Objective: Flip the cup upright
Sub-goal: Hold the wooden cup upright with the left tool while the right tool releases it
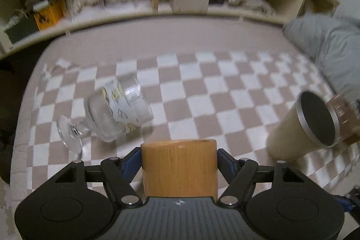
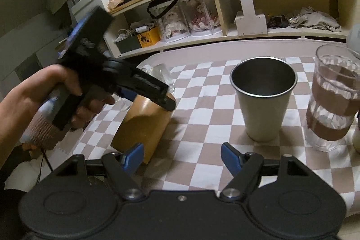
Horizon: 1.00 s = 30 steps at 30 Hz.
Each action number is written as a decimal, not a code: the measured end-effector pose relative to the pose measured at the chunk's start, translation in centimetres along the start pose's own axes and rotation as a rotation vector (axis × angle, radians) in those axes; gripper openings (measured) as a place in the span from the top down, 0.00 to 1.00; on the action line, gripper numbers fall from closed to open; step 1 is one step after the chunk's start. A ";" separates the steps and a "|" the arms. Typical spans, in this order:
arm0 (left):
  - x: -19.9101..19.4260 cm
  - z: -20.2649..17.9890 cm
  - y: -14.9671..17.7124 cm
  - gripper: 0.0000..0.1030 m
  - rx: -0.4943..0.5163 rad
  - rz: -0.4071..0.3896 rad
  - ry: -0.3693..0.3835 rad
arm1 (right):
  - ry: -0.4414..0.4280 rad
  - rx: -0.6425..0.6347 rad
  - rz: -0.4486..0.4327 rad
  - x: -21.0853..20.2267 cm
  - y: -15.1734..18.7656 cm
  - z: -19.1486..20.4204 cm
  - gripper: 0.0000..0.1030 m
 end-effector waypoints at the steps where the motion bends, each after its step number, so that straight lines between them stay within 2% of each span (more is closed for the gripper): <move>1: -0.6 -0.3 0.1 0.31 -0.003 -0.021 0.003 | 0.003 0.000 -0.003 -0.1 0.0 -0.1 0.26; 4: -2.1 -1.4 0.3 0.31 0.011 -0.090 -0.003 | 0.011 0.000 -0.009 -0.4 -0.1 -0.3 0.26; 9: -2.8 -3.9 -0.2 0.31 0.075 -0.205 -0.082 | 0.028 -0.001 -0.020 -0.5 -0.2 -0.5 0.26; 14: -2.5 -6.0 -0.8 0.31 0.082 -0.267 -0.045 | 0.059 -0.004 -0.030 -0.6 -0.2 -1.1 0.26; 23: -1.1 -9.4 -0.5 0.31 0.119 -0.310 -0.037 | 0.091 0.011 -0.035 -0.8 -0.4 -2.5 0.26; 30: -1.2 -9.9 -0.4 0.31 0.150 -0.272 -0.068 | 0.092 0.015 -0.045 -1.1 -0.5 -2.7 0.26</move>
Point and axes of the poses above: each gripper's, at about its wrist camera, not at the fingertips, and x roughly the way its jaws point, z to its left, y to its underside, the point moved 8 cm from there along x, roughly the way its jaws point, and after that the axes turned 14 degrees about z, right-handed, at the moved point
